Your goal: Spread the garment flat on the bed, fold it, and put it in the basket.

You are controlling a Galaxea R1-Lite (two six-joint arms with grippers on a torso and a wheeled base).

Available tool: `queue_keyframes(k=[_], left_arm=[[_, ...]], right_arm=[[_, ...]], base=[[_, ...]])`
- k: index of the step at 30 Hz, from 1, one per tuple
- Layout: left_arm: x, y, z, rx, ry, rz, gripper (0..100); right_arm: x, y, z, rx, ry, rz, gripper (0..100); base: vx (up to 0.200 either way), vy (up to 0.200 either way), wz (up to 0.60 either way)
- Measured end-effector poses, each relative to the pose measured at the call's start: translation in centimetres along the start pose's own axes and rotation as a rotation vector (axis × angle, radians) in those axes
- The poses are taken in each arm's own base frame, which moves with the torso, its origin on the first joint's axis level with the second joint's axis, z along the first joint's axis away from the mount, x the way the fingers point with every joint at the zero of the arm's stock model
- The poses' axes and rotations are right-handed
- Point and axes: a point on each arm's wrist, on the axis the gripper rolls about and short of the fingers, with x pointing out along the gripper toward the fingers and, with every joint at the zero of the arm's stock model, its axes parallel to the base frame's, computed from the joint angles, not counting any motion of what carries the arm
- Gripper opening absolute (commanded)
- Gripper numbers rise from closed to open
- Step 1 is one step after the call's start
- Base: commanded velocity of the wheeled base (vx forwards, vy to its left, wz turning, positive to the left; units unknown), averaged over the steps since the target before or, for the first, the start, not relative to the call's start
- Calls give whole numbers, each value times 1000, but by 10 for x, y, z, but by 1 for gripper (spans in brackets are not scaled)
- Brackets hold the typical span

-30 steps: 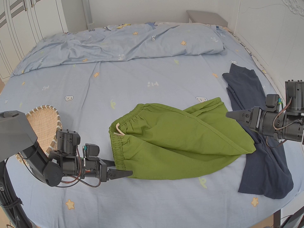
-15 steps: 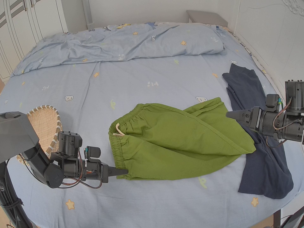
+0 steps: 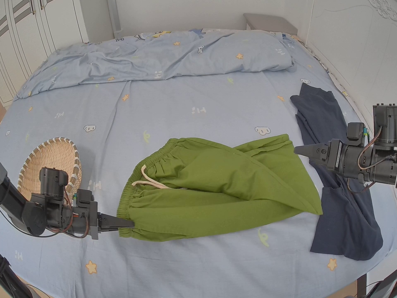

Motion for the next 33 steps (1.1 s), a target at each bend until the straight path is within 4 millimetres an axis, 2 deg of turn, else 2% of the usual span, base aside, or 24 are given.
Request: queue_keyframes(k=[6, 15, 19, 27, 33], left_arm=[[-33, 0, -11, -38, -83, 24, 0], [-57, 7, -30, -53, -153, 67, 0], [-65, 8, -36, -65, -174, 83, 0], [-73, 9, -40, -16, -190, 108, 0], [-73, 9, -41, -10, -191, 111, 0]], right_arm=[[-1, -2, -10, 17, 100, 30, 100], [-8, -11, -31, 55, 248, 85, 100], [-10, -18, -42, 61, 288, 60, 100], [-13, -34, -78, 59, 414, 13, 100], [-11, -43, -92, 63, 466, -4, 100]], base=[[0, 0, 0], [0, 0, 0], [0, 0, 0], [0, 0, 0], [0, 0, 0]])
